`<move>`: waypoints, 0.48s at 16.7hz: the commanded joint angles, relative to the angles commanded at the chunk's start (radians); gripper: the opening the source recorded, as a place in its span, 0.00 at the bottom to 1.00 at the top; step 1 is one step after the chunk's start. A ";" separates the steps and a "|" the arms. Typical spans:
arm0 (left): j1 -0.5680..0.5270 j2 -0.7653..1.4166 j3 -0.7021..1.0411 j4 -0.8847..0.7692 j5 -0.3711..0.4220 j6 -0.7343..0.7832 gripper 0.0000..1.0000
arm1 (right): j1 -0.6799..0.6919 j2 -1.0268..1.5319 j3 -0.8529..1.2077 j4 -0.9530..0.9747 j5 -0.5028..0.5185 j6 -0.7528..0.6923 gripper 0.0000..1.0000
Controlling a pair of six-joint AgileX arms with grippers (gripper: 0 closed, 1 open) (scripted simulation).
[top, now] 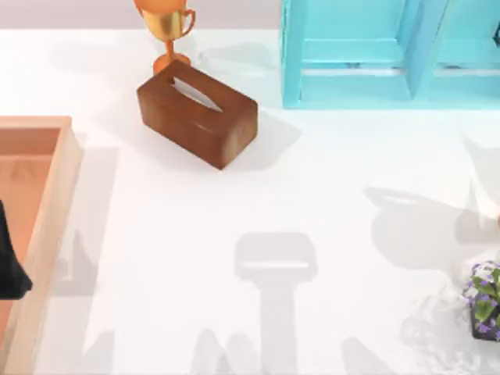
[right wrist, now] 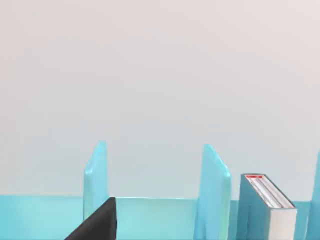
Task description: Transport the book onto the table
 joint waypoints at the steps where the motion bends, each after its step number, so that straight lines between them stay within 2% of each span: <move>1: 0.000 0.000 0.000 0.000 0.000 0.000 1.00 | -0.017 0.094 0.053 0.061 -0.010 -0.004 1.00; 8: 0.000 0.000 0.000 0.000 0.000 0.000 1.00 | -0.172 0.919 0.401 0.436 -0.122 -0.028 1.00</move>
